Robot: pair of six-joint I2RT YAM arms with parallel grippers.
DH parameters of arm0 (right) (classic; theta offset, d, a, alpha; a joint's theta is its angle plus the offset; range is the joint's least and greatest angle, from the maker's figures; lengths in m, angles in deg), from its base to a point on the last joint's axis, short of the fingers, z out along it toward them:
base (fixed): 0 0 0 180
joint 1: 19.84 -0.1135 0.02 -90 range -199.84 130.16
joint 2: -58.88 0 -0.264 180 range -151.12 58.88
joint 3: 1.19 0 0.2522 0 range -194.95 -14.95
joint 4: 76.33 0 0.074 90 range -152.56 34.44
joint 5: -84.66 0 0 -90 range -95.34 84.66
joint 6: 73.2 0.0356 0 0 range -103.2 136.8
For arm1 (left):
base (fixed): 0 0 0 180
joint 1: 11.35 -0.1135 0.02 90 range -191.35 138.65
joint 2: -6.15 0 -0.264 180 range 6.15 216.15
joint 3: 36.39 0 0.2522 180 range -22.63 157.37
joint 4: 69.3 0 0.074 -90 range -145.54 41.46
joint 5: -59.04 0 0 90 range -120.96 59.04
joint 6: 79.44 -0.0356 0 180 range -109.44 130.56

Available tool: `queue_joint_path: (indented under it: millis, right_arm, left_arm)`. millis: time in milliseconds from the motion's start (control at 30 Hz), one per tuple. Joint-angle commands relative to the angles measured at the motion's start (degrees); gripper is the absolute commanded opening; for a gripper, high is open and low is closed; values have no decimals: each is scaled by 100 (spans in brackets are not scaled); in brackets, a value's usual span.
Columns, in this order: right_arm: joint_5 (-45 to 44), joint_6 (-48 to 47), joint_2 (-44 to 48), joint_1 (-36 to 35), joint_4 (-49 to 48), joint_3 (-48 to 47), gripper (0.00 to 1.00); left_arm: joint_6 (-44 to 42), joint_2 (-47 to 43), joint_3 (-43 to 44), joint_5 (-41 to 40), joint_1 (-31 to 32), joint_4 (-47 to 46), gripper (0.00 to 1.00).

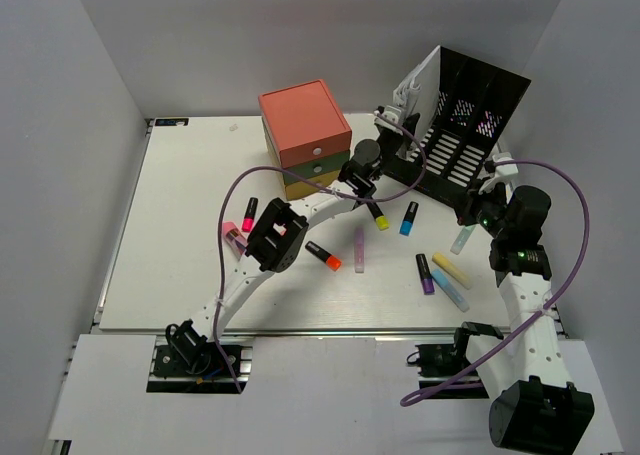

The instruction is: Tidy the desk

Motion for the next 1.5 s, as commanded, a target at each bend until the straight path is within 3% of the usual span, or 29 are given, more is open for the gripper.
queue_joint_path:
  millis: [0,433,867,967,1067,1167,1300,1467]
  right_arm:
    - [105,7,49,27,-269,-4,0]
    - [140,7,66,10,-269,5,0]
    - [158,-1,92,10,-287,14,0]
    - [158,-1,92,27,-287,14,0]
    - [149,7,84,18,-304,14,0]
    - [149,-1,92,19,-296,14,0]
    - [140,7,92,27,-296,14,0]
    - [140,-1,110,18,-313,31,0]
  left_arm:
    - [98,-159,284,-21,37,-350,0]
    - [81,-80,284,-109,37,-69,0]
    - [19,-44,293,-179,37,98,10]
    - [37,-27,293,-179,37,116,15]
    - [28,-27,293,-170,37,133,29]
    - [2,-36,293,-179,37,142,58]
    - [-7,-71,293,-162,37,142,76]
    - [-69,-194,284,-83,37,177,81]
